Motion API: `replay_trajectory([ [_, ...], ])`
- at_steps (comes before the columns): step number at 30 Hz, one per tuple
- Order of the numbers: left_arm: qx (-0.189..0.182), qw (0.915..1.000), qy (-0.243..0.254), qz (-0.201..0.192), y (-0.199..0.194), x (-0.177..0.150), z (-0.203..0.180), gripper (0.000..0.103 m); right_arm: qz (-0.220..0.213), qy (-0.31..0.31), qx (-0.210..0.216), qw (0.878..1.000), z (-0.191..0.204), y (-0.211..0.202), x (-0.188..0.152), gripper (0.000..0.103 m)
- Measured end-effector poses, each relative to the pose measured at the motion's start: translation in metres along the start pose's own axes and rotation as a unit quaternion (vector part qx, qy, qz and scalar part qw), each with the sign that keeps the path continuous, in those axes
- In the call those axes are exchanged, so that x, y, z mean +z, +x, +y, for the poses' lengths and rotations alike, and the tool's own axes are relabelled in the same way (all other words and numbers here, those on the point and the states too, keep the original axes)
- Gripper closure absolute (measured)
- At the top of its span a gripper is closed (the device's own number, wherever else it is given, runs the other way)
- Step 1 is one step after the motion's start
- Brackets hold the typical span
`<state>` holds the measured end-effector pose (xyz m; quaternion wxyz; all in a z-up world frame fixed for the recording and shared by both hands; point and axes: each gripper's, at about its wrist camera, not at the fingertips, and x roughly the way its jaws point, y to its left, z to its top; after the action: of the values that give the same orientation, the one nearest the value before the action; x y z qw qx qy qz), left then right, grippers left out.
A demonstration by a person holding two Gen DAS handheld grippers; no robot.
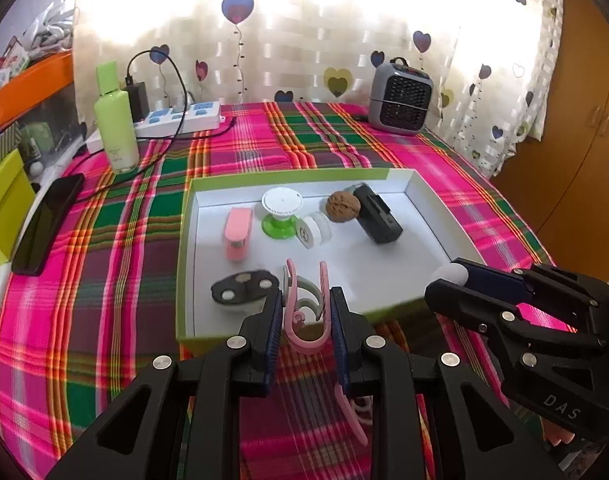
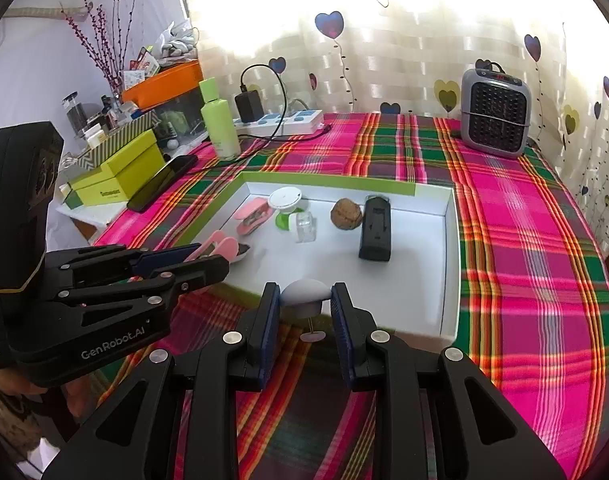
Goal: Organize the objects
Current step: 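Carry the pink loop clip and white knob over the tray with both tools, then lower both held objects into the tray and open both tools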
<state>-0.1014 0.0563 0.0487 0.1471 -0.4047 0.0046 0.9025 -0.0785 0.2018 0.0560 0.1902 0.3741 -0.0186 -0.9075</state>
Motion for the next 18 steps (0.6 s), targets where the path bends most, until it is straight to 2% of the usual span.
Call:
replay_trajectory([
  [18,-0.001,0.9998,-0.012,0.016,0.037,0.028,0.007,0.082,0.018,0.000,-0.003,1.000,-0.013,0.040,0.021,0.076],
])
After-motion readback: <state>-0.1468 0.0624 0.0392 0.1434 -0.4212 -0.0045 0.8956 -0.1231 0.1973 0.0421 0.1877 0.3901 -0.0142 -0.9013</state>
